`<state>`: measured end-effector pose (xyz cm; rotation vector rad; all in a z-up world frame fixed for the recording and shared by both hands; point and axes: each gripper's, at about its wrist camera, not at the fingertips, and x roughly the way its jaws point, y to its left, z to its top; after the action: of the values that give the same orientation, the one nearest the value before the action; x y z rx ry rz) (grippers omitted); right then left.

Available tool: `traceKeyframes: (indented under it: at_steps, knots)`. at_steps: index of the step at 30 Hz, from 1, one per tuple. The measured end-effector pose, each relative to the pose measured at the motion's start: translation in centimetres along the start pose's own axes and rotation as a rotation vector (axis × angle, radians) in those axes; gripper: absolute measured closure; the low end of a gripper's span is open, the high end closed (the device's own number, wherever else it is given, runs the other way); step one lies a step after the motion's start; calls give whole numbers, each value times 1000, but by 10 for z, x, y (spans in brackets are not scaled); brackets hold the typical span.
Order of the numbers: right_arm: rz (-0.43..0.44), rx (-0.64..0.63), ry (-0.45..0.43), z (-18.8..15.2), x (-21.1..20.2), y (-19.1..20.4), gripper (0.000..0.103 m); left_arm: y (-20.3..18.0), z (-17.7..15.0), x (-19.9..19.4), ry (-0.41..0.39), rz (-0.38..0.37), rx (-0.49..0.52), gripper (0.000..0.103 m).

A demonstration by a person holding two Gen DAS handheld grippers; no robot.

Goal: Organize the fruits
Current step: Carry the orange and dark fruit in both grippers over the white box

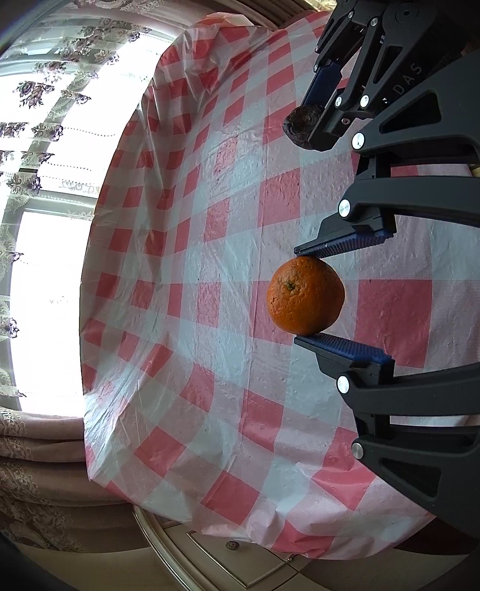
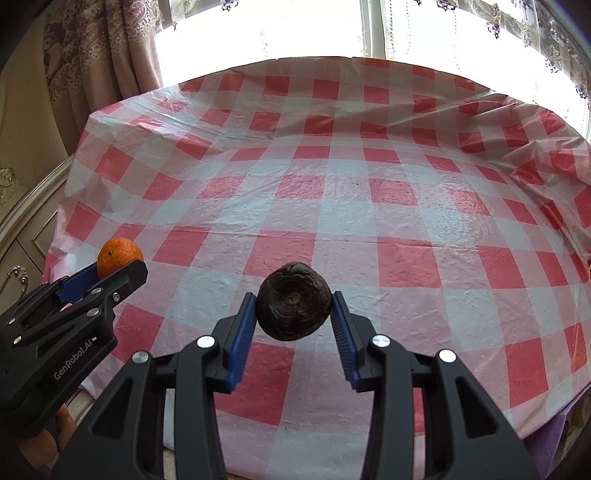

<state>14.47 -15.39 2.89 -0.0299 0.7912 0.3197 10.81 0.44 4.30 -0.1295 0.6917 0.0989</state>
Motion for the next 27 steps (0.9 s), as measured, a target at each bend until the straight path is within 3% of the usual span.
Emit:
traceKeyframes:
  at_steps: [27]
  knots:
    - [-15, 83, -17, -22, -55, -49, 61, -71, -6, -29, -4, -90, 175, 64]
